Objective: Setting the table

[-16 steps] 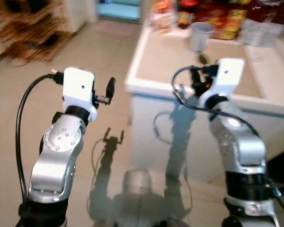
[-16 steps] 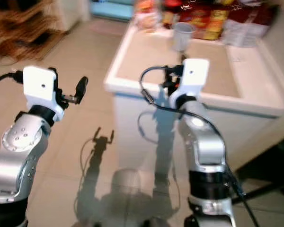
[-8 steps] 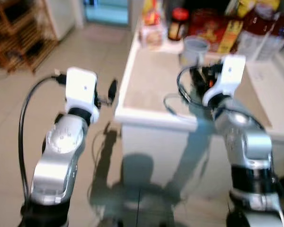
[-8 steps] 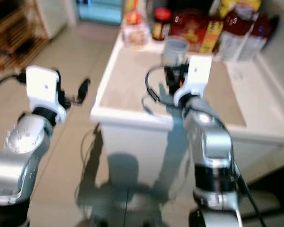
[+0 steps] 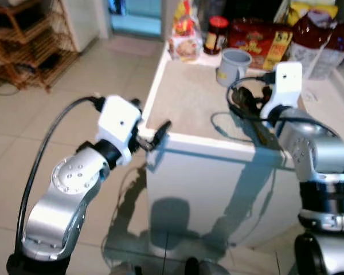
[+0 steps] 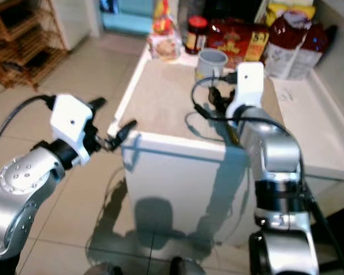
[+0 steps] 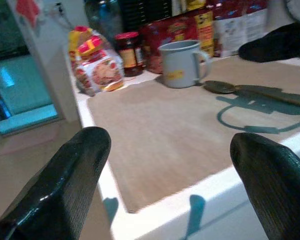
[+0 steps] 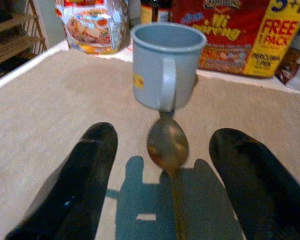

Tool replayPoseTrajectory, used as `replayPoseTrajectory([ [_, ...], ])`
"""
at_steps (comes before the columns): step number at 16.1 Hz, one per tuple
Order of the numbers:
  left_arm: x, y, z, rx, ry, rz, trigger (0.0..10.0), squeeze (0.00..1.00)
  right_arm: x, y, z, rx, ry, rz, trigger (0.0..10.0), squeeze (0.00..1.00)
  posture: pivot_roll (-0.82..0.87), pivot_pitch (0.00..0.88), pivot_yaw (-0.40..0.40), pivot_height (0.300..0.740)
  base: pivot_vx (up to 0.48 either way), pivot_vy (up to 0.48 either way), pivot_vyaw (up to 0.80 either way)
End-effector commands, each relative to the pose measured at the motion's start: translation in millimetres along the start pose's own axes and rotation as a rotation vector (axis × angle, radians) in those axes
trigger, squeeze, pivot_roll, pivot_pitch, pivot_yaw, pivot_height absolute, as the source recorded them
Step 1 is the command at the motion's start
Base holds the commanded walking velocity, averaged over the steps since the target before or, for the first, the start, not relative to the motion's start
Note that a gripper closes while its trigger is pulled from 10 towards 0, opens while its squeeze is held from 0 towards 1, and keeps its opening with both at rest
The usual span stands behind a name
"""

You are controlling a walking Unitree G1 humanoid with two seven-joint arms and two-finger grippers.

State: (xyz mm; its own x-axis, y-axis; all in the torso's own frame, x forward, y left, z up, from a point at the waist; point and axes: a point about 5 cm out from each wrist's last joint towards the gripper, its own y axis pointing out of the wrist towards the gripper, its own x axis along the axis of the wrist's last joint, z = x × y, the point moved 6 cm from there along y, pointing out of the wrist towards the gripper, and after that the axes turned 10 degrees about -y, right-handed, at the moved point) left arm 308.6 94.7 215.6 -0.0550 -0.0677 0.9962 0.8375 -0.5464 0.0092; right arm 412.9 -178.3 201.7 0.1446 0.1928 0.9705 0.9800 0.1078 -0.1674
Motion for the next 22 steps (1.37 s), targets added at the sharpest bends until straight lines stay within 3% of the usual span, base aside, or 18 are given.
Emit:
replayPoseTrajectory([
  [1, -1.4, 1.5, -10.0, -0.05, -0.004, 0.016, 10.0, 0.0, -3.7, 2.9, -10.4, -0.012, 0.008, 0.039, 10.0, 1.0, 0.02, 0.093, -0.064, 0.74, 0.0, 0.0, 0.0],
  [2, -1.1, 2.6, -12.7, -0.064, -0.003, 0.017, 10.0, 0.0, -6.1, 6.1, -8.9, 0.006, 0.013, 0.061, 10.0, 1.0, 0.02, 0.089, -0.063, 0.74, 0.0, 0.0, 0.0],
  [3, -0.6, 2.9, -14.9, -0.077, -0.001, 0.019, 10.0, 0.0, -9.7, 9.2, -6.5, 0.025, 0.013, 0.086, 10.0, 0.91, 0.02, 0.085, -0.066, 0.74, 0.0, 0.0, 0.0],
  [4, 0.3, 2.5, -16.4, -0.088, -0.003, 0.023, 10.0, 0.0, -12.5, 12.1, -3.1, 0.052, 0.022, 0.104, 10.0, 0.0, 0.02, 0.083, -0.067, 0.74, 0.0, 0.0, 0.0],
  [6, 0.4, 2.0, -17.5, -0.1, -0.01, 0.032, 10.0, 0.0, -17.9, 16.3, 3.1, 0.096, 0.082, 0.133, 10.0, 0.0, 0.02, 0.078, -0.07, 0.74, 0.0, 0.0, 0.0],
  [12, -1.0, -0.6, -27.0, -0.145, -0.023, 0.047, 10.0, 0.0, -23.2, 26.9, 16.5, 0.167, 0.097, 0.154, 10.0, 0.0, 0.03, 0.07, -0.074, 0.74, 0.0, 0.0, 0.0],
  [13, -0.7, -0.1, -27.5, -0.148, -0.024, 0.048, 10.0, 0.0, -26.7, 28.2, 18.5, 0.178, 0.111, 0.166, 4.1, 0.0, 0.03, 0.071, -0.075, 0.74, 0.0, 0.0, 0.0],
  [14, -0.6, 0.1, -27.7, -0.149, -0.024, 0.048, 10.0, 0.0, -28.4, 28.6, 18.8, 0.179, 0.116, 0.172, 4.1, 0.0, 0.03, 0.071, -0.075, 0.74, 0.0, 0.0, 0.0],
  [15, -0.7, -0.1, -28.2, -0.151, -0.024, 0.051, 10.0, 0.0, -33.0, 30.1, 18.2, 0.179, 0.114, 0.186, 0.0, 0.0, 0.03, 0.072, -0.074, 0.74, 0.0, 0.0, 0.0],
  [22, -1.6, -0.9, -31.8, -0.169, -0.03, 0.06, 10.0, 0.0, -43.8, 31.2, 9.3, 0.151, 0.145, 0.236, 0.0, 0.0, 0.03, 0.077, -0.073, 0.74, 0.0, 0.0, 0.0],
])
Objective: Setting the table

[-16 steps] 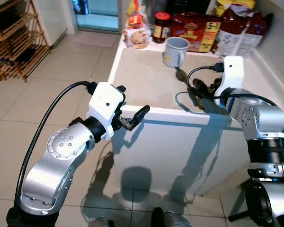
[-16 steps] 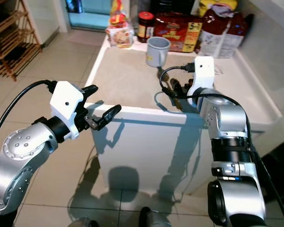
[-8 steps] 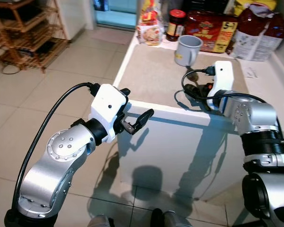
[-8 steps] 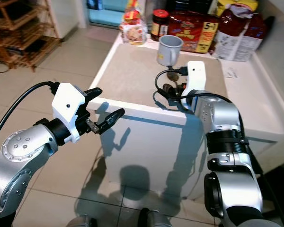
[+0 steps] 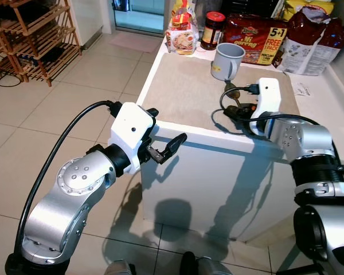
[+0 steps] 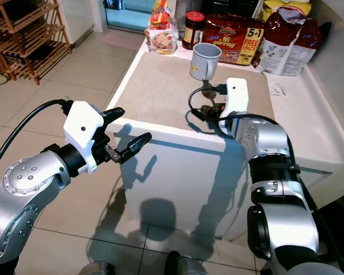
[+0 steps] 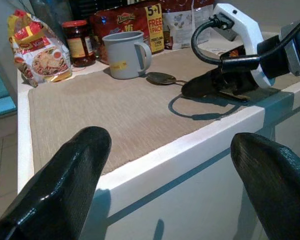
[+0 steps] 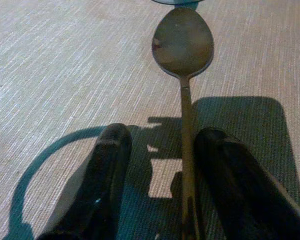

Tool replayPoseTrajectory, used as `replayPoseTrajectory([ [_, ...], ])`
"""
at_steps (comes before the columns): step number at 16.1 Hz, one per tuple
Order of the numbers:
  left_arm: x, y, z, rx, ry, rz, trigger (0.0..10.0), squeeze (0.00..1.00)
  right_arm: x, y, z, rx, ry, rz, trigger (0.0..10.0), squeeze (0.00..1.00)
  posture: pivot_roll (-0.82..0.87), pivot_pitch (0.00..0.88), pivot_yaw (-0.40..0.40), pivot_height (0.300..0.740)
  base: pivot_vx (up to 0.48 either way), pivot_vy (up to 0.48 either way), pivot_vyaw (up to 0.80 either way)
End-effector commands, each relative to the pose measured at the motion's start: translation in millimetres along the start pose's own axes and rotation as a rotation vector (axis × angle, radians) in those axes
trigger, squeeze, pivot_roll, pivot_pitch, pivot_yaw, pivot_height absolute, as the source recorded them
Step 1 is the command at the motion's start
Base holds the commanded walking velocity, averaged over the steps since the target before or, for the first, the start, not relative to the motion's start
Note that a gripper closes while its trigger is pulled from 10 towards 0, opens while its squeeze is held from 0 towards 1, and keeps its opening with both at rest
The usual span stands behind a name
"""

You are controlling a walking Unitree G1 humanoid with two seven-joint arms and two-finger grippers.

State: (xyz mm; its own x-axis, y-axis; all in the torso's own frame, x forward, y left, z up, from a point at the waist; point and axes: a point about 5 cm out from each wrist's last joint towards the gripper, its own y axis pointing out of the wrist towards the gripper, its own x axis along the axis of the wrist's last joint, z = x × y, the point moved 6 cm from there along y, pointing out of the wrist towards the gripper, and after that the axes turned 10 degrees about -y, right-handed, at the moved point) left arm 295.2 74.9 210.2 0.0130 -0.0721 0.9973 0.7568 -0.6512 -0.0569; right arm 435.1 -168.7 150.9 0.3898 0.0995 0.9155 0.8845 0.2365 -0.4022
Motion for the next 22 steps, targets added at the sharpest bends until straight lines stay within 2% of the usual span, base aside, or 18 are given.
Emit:
replayPoseTrajectory([
  [1, 1.1, 0.6, -8.4, -0.037, 0.008, 0.007, 10.0, 0.0, -0.4, -1.5, -8.3, -0.022, 0.015, 0.008, 0.0, 0.0, 0.03, 0.077, -0.072, 0.74, 0.0, 0.0, 0.0],
  [18, -3.0, 1.0, -11.9, -0.053, 0.003, 0.026, 10.0, 0.0, -10.9, 0.1, -11.0, -0.047, 0.029, 0.051, 0.0, 0.0, 0.02, 0.086, -0.076, 0.74, 0.0, 0.0, 0.0],
  [21, -2.2, 1.9, -10.7, -0.042, 0.005, 0.021, 10.0, 0.0, -4.5, -1.3, -14.0, -0.066, 0.047, 0.003, 0.0, 0.0, 0.02, 0.087, -0.078, 0.74, 0.0, 0.0, 0.0],
  [22, 1.1, 1.9, -5.7, -0.011, 0.007, 0.004, 10.0, 0.0, 16.6, -6.9, -16.0, -0.08, 0.044, -0.121, 0.0, 0.0, 0.03, 0.089, -0.08, 0.74, 0.0, 0.0, 0.0],
])
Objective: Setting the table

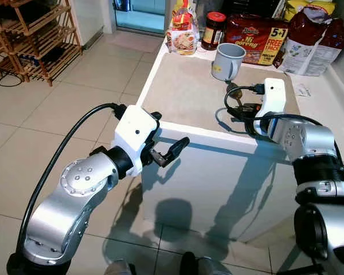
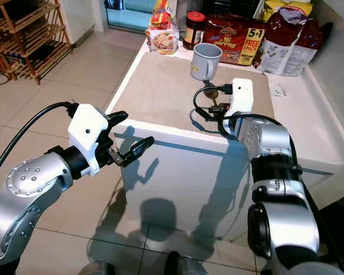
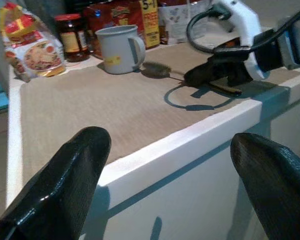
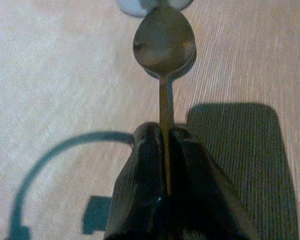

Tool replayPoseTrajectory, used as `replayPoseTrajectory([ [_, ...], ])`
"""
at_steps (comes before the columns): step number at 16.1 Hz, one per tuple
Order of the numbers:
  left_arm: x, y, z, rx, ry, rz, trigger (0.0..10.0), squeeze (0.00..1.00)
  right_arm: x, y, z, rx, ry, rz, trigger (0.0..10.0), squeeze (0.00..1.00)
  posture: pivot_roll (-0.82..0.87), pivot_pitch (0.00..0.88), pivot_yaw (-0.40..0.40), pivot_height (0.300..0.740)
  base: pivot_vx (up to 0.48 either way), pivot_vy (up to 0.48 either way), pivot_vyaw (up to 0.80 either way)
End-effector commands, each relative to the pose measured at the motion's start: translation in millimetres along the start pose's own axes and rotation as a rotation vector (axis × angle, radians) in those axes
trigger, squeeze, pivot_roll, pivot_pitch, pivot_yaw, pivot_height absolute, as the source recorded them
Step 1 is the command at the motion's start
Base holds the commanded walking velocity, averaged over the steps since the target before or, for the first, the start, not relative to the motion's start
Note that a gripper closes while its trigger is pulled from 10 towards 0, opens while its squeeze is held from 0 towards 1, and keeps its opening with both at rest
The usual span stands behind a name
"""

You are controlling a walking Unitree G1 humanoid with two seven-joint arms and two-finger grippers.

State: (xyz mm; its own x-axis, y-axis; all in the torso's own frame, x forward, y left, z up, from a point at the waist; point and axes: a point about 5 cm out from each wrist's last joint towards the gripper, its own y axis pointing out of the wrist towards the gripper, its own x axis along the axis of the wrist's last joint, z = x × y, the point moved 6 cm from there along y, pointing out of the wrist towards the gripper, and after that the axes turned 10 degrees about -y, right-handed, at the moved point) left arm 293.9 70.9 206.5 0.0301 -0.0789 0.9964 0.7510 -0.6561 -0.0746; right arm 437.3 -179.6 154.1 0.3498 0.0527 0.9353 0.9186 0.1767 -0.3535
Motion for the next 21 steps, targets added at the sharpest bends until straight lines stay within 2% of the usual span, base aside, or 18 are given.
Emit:
replayPoseTrajectory([
  [1, 6.5, -0.5, 1.5, 0.016, 0.014, -0.025, 10.0, 0.0, 25.7, -7.9, -4.6, -0.017, 0.007, -0.13, 0.0, 0.0, 0.03, 0.088, -0.079, 0.74, 0.0, 0.0, 0.0],
  [3, 9.0, -1.3, 8.2, 0.058, 0.014, -0.044, 10.0, 0.0, 44.5, -19.8, 0.5, -0.016, -0.009, -0.228, 0.0, 0.0, 0.03, 0.088, -0.079, 0.74, 0.0, 0.0, 0.0],
  [4, 11.8, -1.2, 15.2, 0.112, -0.005, -0.08, 10.0, 0.0, 54.3, -30.4, 5.7, -0.014, -0.032, -0.296, 0.0, 0.0, 0.02, 0.087, -0.076, 0.74, 0.0, 0.0, 0.0],
  [6, 10.2, 0.4, 20.8, 0.168, -0.056, -0.106, 10.0, 0.0, 48.2, -41.8, 10.1, -0.023, -0.06, -0.306, 0.0, 0.0, 0.01, 0.089, -0.074, 0.74, 0.0, 0.0, 0.0],
  [8, 8.3, 1.9, 19.4, 0.172, -0.053, -0.103, 10.0, 0.0, 39.3, -46.3, 11.8, -0.028, -0.046, -0.294, 0.0, 0.0, 0.01, 0.088, -0.07, 0.74, 0.0, 0.0, 0.0],
  [11, 12.1, 3.4, 13.2, 0.159, -0.075, -0.137, 10.0, 0.0, 42.0, -67.2, 8.1, -0.096, 0.008, -0.399, 0.0, 0.0, 0.01, 0.091, -0.069, 0.74, 0.0, 0.0, 0.0],
  [12, 10.2, 3.2, 13.5, 0.176, -0.1, -0.143, 10.0, 0.0, 45.4, -81.1, 6.7, -0.154, -0.04, -0.456, 4.9, 0.0, 0.01, 0.092, -0.066, 0.74, -0.281, 0.0, 0.0],
  [13, 8.9, 3.4, 12.9, 0.176, -0.099, -0.139, 10.0, 0.0, 46.3, -84.6, 8.1, -0.156, -0.046, -0.477, 10.0, 0.0, 0.01, 0.091, -0.065, 0.74, -0.3, 0.0, 0.0],
  [15, 8.1, 4.6, 14.7, 0.198, -0.1, -0.149, 10.0, 0.0, 46.5, -95.0, 19.1, -0.128, -0.083, -0.517, 10.0, 0.0, 0.0, 0.093, -0.062, 0.74, -0.279, 0.0, 0.0],
  [18, 1.7, 4.6, 27.3, 0.286, -0.114, -0.157, 10.0, 0.0, 40.7, -110.4, 34.2, -0.072, -0.069, -0.574, 10.0, 0.0, 0.0, 0.093, -0.055, 0.74, 0.0, 0.0, 0.0],
  [20, -3.7, 2.0, 26.3, 0.279, -0.086, -0.142, 10.0, 0.0, 33.9, -119.7, 39.2, -0.042, -0.083, -0.604, 10.0, 0.0, 0.0, 0.094, -0.052, 0.74, 0.0, 0.0, 0.0],
  [21, -7.8, 0.1, 26.2, 0.275, -0.079, -0.13, 10.0, 0.0, 27.5, -123.5, 43.7, -0.02, -0.124, -0.602, 10.0, 0.0, 0.0, 0.096, -0.05, 0.74, 0.0, -0.472, 0.0],
])
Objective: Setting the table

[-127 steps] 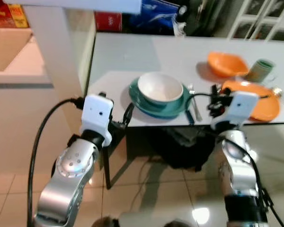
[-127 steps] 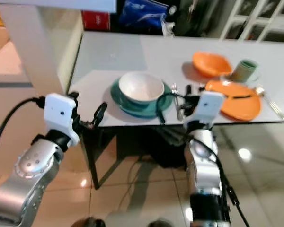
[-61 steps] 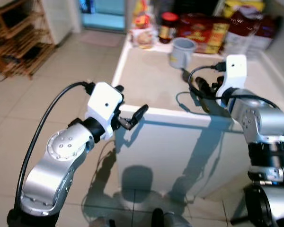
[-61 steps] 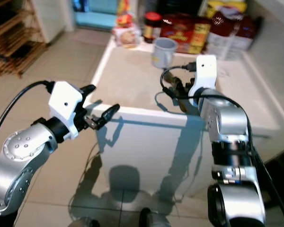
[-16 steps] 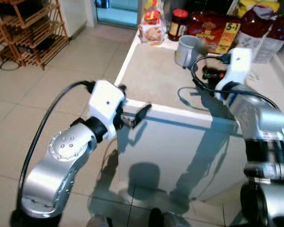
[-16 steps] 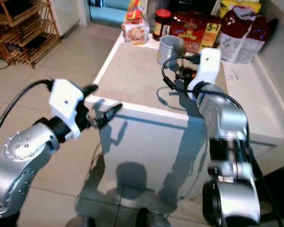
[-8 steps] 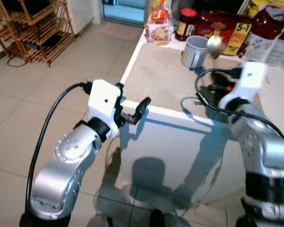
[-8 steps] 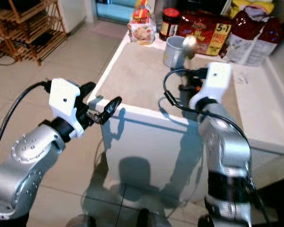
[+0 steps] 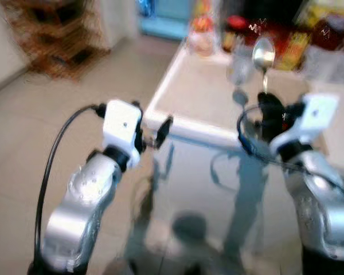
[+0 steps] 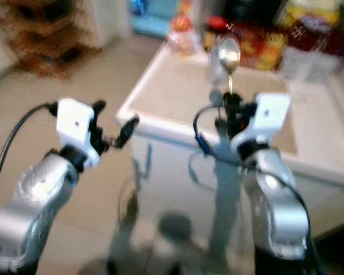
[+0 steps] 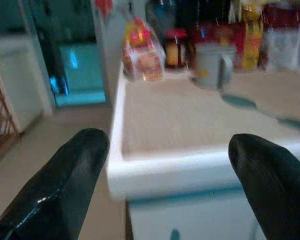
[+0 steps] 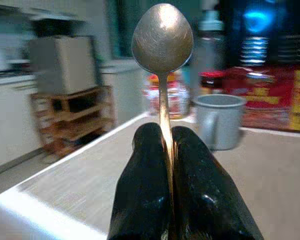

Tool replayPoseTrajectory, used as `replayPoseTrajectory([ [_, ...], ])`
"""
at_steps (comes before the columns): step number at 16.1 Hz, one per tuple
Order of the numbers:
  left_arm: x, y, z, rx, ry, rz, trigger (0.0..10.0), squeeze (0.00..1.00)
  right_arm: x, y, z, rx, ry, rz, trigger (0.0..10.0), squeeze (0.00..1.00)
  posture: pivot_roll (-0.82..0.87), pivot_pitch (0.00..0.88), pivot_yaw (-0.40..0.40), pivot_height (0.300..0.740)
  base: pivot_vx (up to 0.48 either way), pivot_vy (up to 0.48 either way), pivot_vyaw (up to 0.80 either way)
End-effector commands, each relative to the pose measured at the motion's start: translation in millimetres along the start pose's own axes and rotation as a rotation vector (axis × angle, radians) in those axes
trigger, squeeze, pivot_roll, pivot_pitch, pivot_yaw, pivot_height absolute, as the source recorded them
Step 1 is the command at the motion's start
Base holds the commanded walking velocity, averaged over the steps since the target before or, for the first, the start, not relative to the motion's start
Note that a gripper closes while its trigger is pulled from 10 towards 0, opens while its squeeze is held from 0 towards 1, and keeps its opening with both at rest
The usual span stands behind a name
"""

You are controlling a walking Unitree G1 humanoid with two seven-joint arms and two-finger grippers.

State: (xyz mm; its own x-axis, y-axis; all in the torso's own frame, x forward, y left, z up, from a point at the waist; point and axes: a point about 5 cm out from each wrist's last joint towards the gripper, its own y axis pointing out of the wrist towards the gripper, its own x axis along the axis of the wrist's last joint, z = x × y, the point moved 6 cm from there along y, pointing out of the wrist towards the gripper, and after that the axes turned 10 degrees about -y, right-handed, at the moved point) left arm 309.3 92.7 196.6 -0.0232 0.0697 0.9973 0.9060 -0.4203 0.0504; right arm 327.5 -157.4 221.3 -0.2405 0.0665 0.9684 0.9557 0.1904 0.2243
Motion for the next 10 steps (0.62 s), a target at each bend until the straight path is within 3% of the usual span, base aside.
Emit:
replayPoseTrajectory([
  [1, -0.1, 1.1, -0.4, -0.014, 0.025, 0.005, 10.0, 0.0, 2.9, -6.3, 3.6, 0.022, -0.032, -0.024, 10.0, 0.0, 0.0, 0.097, -0.046, 0.74, 0.0, -0.472, 0.0],
  [4, -0.7, 1.4, -0.7, -0.017, 0.037, -0.001, 10.0, 0.0, -1.7, -19.1, 4.7, 0.061, -0.08, -0.02, 10.0, 0.0, 0.0, 0.096, -0.049, 0.74, 0.0, -0.475, 0.0],
  [7, -2.7, 0.4, -3.2, -0.027, 0.041, 0.001, 10.0, 0.0, -2.5, -18.5, 2.1, 0.055, -0.023, -0.027, 10.0, 0.0, -0.01, 0.095, -0.049, 0.74, 0.0, -0.477, 0.0],
  [9, -6.1, -0.2, -5.5, -0.04, 0.048, 0.01, 10.0, 0.0, -6.2, -19.6, 17.4, 0.126, 0.002, -0.034, 10.0, 0.0, -0.01, 0.096, -0.051, 0.74, 0.0, -0.476, 0.0],
  [10, -7.5, -0.2, -7.8, -0.05, 0.051, 0.014, 10.0, 0.0, -16.3, -23.2, 32.5, 0.212, -0.02, -0.009, 10.0, 0.0, -0.01, 0.096, -0.052, 0.74, 0.0, -0.472, 0.0],
])
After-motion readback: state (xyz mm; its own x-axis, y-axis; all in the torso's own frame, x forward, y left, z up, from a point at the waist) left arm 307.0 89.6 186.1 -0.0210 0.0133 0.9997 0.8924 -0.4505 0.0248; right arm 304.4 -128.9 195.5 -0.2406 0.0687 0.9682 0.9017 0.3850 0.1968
